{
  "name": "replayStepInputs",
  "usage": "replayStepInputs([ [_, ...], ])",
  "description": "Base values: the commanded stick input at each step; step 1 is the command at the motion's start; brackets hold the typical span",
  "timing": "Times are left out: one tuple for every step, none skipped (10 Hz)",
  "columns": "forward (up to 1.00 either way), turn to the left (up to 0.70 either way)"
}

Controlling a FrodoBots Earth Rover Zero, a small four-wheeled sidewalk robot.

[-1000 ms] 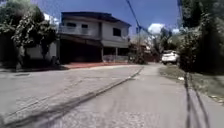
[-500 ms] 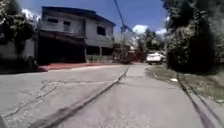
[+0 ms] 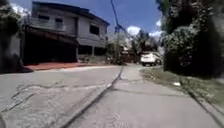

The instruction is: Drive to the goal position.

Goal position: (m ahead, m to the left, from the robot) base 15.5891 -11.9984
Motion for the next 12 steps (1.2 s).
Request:
replayStepInputs([
  [1.00, -0.11],
  [1.00, -0.27],
  [1.00, -0.04],
  [1.00, 0.00],
  [1.00, 0.00],
  [1.00, 0.00],
  [1.00, 0.00],
  [1.00, 0.00],
  [1.00, 0.00],
  [1.00, -0.03],
  [1.00, -0.27],
  [1.00, -0.14],
])
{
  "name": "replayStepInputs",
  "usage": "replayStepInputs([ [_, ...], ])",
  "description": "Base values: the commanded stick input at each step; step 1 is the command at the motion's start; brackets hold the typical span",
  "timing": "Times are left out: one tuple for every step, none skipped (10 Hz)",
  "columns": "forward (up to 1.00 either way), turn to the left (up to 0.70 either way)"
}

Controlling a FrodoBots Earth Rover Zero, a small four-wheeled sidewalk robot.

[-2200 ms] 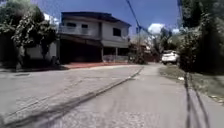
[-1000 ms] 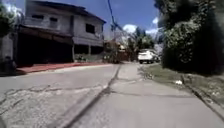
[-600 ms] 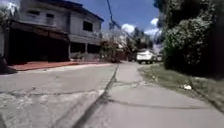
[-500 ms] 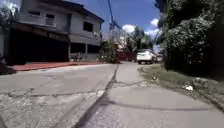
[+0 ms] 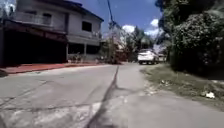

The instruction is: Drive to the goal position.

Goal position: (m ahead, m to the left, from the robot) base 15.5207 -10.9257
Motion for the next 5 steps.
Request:
replayStepInputs([
  [1.00, -0.01],
  [1.00, 0.00],
  [1.00, 0.00],
  [1.00, 0.00],
  [1.00, 0.00],
])
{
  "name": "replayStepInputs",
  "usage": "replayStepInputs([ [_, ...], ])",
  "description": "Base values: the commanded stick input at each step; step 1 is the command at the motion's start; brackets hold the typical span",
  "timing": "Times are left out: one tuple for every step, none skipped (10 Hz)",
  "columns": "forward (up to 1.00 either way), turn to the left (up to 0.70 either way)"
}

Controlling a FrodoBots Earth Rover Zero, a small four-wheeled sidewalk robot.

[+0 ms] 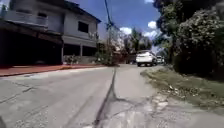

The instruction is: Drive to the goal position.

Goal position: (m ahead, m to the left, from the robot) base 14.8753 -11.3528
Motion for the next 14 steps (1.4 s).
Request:
replayStepInputs([
  [1.00, 0.00],
  [1.00, 0.00],
  [1.00, 0.00],
  [1.00, 0.00],
  [1.00, 0.00],
  [1.00, 0.01],
  [1.00, 0.02],
  [1.00, 0.02],
  [1.00, 0.02],
  [1.00, 0.02],
  [1.00, 0.01],
  [1.00, 0.00],
  [1.00, -0.07],
  [1.00, -0.21],
])
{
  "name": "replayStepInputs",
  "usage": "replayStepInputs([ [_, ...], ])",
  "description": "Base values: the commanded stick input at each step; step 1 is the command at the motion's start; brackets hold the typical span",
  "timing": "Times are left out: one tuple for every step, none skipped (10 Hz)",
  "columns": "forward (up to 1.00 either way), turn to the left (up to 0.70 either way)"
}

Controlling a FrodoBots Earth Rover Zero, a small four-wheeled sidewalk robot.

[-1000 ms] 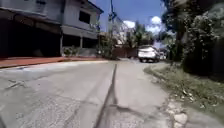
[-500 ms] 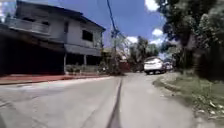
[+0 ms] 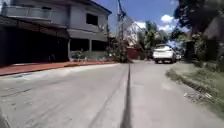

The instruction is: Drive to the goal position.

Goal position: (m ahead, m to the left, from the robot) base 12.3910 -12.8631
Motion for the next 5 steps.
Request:
replayStepInputs([
  [1.00, -0.18],
  [1.00, -0.16],
  [1.00, -0.38],
  [1.00, -0.39],
  [1.00, -0.34],
])
